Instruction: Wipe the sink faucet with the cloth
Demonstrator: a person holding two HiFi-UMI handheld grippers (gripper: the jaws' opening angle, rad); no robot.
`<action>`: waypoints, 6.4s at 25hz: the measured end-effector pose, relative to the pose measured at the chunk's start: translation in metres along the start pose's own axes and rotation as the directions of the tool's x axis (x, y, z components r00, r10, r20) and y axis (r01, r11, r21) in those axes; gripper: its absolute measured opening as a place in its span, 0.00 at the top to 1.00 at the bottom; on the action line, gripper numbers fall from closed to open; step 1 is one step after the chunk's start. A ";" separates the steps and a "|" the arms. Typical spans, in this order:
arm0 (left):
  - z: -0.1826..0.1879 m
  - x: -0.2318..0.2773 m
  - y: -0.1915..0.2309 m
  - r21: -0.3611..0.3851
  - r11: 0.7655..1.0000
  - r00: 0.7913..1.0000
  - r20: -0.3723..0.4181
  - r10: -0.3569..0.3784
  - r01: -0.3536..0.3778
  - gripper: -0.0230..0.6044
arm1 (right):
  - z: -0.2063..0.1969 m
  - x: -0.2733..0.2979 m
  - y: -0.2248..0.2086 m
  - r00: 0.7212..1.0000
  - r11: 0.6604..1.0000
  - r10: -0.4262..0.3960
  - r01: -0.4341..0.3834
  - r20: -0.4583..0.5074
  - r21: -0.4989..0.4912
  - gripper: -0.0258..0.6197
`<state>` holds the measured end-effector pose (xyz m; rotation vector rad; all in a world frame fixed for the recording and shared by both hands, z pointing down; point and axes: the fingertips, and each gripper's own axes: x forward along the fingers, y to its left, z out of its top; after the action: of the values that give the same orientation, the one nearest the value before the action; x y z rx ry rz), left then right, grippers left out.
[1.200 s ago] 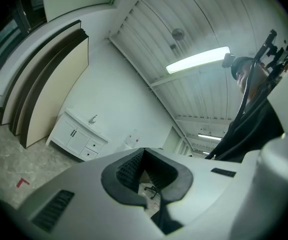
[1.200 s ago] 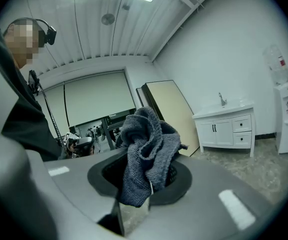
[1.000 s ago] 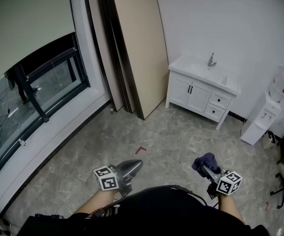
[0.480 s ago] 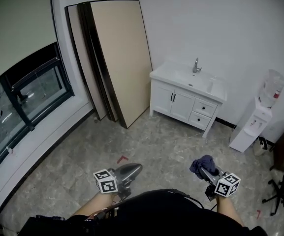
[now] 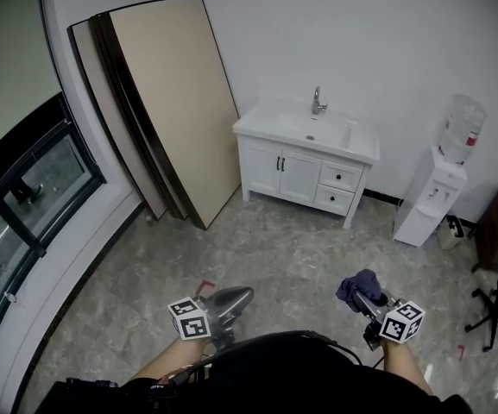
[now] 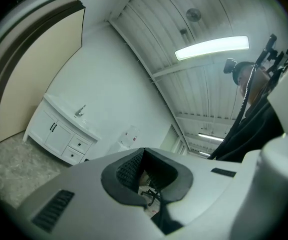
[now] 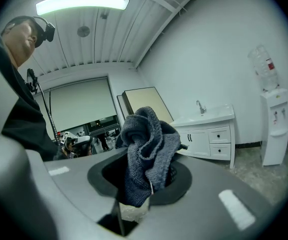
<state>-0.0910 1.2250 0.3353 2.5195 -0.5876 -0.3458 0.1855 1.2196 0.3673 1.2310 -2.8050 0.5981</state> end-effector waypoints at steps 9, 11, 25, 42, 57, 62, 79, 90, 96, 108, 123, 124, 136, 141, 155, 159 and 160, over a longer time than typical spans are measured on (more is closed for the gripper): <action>0.068 0.035 0.088 0.007 0.992 0.990 -0.056 -0.129 0.129 0.97 | 0.038 0.065 -0.033 0.987 0.989 -0.146 0.145 0.068 0.017 0.82; 0.094 0.037 0.110 0.023 0.989 0.988 -0.053 -0.142 0.144 0.97 | 0.051 0.090 -0.034 0.986 0.988 -0.152 0.152 0.073 0.005 0.82; 0.194 -0.002 0.269 0.012 0.995 0.993 -0.063 -0.102 0.103 0.97 | 0.085 0.273 -0.041 0.986 0.988 -0.153 0.152 0.065 0.010 0.82; 0.225 0.091 0.376 -0.021 0.999 0.999 0.021 0.043 -0.043 0.97 | 0.128 0.375 -0.191 1.000 0.999 -0.025 0.025 -0.018 0.035 0.82; 0.251 0.288 0.420 0.008 0.995 0.994 0.063 0.095 -0.096 0.97 | 0.225 0.397 -0.389 0.998 0.999 0.051 -0.052 -0.027 -0.009 0.82; 0.260 0.313 0.444 0.011 0.995 0.995 0.041 0.096 -0.097 0.97 | 0.230 0.404 -0.420 0.999 1.000 0.028 -0.028 -0.024 0.009 0.82; 0.385 0.352 0.639 -0.015 0.995 0.994 -0.034 -0.103 0.103 0.97 | 0.292 0.572 -0.464 0.985 0.985 -0.171 0.171 0.017 -0.001 0.82; 0.446 0.328 0.750 -0.037 0.997 0.998 -0.004 -0.065 0.064 0.97 | 0.307 0.690 -0.479 0.986 0.987 -0.163 0.163 -0.041 -0.003 0.82; 0.451 0.346 0.781 -0.039 0.999 1.000 0.002 -0.024 0.024 0.97 | 0.318 0.719 -0.517 0.990 0.991 -0.136 0.137 -0.045 0.002 0.82; 0.467 0.507 0.807 0.015 0.997 0.996 0.044 0.072 -0.072 0.97 | 0.375 0.736 -0.683 0.998 1.000 -0.017 0.016 -0.061 -0.018 0.82; 0.460 0.640 0.821 0.030 0.991 0.992 0.001 0.128 -0.128 0.97 | 0.412 0.737 -0.810 0.998 0.998 0.059 -0.058 -0.024 0.023 0.82; 0.462 0.644 0.826 0.027 0.992 0.992 0.002 0.125 -0.125 0.97 | 0.411 0.739 -0.815 0.998 0.998 0.053 -0.052 -0.028 0.026 0.82; 0.512 0.670 0.922 -0.014 0.998 0.997 -0.047 -0.063 0.062 0.97 | 0.437 0.793 -0.834 0.990 0.990 -0.144 0.144 0.001 0.013 0.82; 0.560 0.668 0.977 -0.002 0.991 0.987 -0.085 -0.137 0.137 0.97 | 0.456 0.838 -0.824 0.974 0.974 -0.228 0.228 0.015 -0.007 0.82; 0.586 0.676 1.065 -0.109 0.962 0.953 -0.147 -0.264 0.249 0.97 | 0.452 0.889 -0.802 0.920 0.921 -0.388 0.389 -0.045 0.015 0.82; 0.581 0.691 1.071 -0.088 0.971 0.956 -0.175 -0.235 0.222 0.97 | 0.460 0.892 -0.816 0.927 0.929 -0.371 0.370 -0.054 -0.028 0.82; 0.581 0.696 1.071 -0.082 0.973 0.958 -0.176 -0.226 0.215 0.97 | 0.462 0.894 -0.821 0.932 0.933 -0.359 0.357 -0.056 -0.042 0.82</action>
<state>-0.0492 -0.1775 0.3502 2.5262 -0.2199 -0.2028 0.2164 -0.0786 0.3666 1.6309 -2.4347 0.5529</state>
